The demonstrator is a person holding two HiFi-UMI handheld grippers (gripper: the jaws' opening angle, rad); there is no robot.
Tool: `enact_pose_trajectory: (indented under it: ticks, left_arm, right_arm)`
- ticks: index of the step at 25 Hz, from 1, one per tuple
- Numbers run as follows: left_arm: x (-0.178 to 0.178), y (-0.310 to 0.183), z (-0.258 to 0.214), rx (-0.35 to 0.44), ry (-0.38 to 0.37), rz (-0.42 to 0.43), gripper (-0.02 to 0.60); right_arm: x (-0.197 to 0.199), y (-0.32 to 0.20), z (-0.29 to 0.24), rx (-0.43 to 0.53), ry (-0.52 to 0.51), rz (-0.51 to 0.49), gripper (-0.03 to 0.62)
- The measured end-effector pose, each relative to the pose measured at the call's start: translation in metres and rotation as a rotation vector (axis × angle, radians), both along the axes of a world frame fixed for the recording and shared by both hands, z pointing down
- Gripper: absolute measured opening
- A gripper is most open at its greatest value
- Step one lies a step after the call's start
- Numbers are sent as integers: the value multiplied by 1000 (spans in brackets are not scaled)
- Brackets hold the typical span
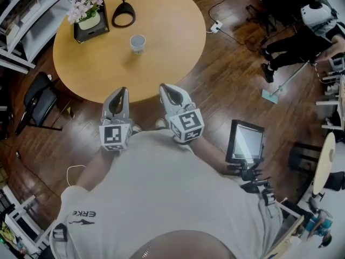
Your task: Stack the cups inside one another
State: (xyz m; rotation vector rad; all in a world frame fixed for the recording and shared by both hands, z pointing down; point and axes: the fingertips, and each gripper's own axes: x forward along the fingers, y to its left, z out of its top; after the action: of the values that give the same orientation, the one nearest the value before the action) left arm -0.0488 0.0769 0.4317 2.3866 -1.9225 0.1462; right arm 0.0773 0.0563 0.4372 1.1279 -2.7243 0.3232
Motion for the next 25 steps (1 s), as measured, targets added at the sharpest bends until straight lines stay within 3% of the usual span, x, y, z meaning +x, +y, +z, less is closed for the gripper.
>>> enact_pose_trajectory:
  ticks: [25]
  left_arm:
    - [-12,-4,12,-30,7,29,2]
  right_arm:
    - [-15,-2,12,-16,50,10,12]
